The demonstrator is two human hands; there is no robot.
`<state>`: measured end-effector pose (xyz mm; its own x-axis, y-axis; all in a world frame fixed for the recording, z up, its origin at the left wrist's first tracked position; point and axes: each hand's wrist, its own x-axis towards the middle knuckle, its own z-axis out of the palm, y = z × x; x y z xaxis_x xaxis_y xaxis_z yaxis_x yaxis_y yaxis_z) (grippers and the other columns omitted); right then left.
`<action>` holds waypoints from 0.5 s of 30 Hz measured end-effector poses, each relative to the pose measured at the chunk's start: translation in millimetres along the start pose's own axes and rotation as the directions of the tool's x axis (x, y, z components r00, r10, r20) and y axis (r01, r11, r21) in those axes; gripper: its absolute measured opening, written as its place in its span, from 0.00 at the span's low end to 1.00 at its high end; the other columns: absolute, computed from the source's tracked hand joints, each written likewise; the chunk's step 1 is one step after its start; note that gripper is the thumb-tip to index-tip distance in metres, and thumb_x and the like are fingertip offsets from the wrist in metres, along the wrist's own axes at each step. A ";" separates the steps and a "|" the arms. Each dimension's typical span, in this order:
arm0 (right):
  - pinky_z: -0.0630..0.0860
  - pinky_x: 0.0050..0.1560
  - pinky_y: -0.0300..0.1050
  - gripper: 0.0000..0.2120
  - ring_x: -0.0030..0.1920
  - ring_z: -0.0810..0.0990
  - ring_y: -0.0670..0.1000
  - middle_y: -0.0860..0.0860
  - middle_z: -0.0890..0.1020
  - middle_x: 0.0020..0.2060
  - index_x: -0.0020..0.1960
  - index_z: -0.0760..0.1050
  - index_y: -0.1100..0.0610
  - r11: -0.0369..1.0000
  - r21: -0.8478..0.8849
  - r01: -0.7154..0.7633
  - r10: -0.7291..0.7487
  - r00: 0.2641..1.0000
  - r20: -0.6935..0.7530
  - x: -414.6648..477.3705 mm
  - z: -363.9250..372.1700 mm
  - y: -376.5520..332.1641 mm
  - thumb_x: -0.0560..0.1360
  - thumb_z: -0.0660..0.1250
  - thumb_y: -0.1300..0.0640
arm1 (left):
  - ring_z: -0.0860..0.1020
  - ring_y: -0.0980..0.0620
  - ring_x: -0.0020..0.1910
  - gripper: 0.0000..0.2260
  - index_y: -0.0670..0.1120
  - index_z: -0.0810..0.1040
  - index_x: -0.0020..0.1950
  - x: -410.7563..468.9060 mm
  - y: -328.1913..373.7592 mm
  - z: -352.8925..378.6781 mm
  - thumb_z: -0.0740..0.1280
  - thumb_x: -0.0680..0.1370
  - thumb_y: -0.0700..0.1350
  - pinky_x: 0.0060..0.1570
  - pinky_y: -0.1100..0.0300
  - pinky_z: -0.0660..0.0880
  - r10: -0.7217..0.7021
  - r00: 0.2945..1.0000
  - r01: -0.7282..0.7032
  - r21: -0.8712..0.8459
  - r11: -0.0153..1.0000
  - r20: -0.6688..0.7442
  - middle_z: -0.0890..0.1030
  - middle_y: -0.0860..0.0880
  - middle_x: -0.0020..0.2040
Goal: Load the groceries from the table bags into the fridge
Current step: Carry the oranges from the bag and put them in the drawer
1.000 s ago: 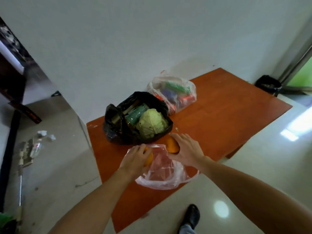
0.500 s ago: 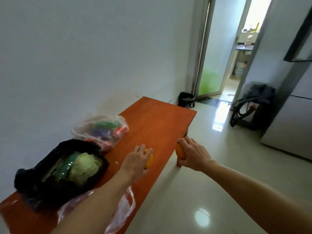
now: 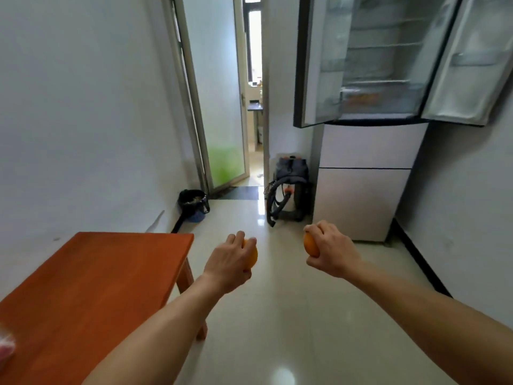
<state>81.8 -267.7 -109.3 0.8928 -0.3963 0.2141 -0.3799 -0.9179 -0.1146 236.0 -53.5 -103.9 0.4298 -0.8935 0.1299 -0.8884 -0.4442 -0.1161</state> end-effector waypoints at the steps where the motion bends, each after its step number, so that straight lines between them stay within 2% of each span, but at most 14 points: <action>1: 0.77 0.50 0.47 0.35 0.58 0.72 0.54 0.52 0.70 0.60 0.69 0.63 0.50 1.000 -0.004 -0.018 0.018 1.000 -0.006 6.3 -2.3 18.4 0.67 0.72 0.44 | 0.71 0.43 0.58 0.30 0.48 0.63 0.71 22.2 7.9 0.7 0.70 0.72 0.49 0.48 0.54 0.75 0.025 1.000 -0.025 -0.003 1.000 -0.005 0.69 0.44 0.64; 12: 0.74 0.44 0.44 0.33 0.55 0.72 0.53 0.51 0.70 0.57 0.67 0.64 0.50 0.971 -0.097 -0.217 0.210 0.975 -0.070 123.1 6.2 204.6 0.67 0.72 0.42 | 0.72 0.44 0.56 0.32 0.47 0.64 0.70 291.7 50.2 35.1 0.71 0.69 0.51 0.48 0.55 0.74 0.295 0.951 -0.295 0.014 0.955 -0.091 0.71 0.44 0.62; 15: 0.76 0.45 0.46 0.32 0.56 0.72 0.54 0.51 0.70 0.57 0.66 0.66 0.51 0.949 -0.098 -0.299 0.289 0.952 -0.104 173.1 -3.1 253.9 0.67 0.72 0.43 | 0.71 0.44 0.58 0.32 0.48 0.62 0.70 373.0 52.7 37.0 0.71 0.70 0.53 0.50 0.55 0.75 0.359 0.924 -0.360 0.014 0.933 -0.132 0.70 0.44 0.63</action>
<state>139.2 -569.5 -98.4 0.7144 -0.6449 0.2715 -0.6516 -0.7545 -0.0778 355.4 -412.6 -98.0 0.0572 -0.9763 0.2087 -0.9812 -0.0935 -0.1688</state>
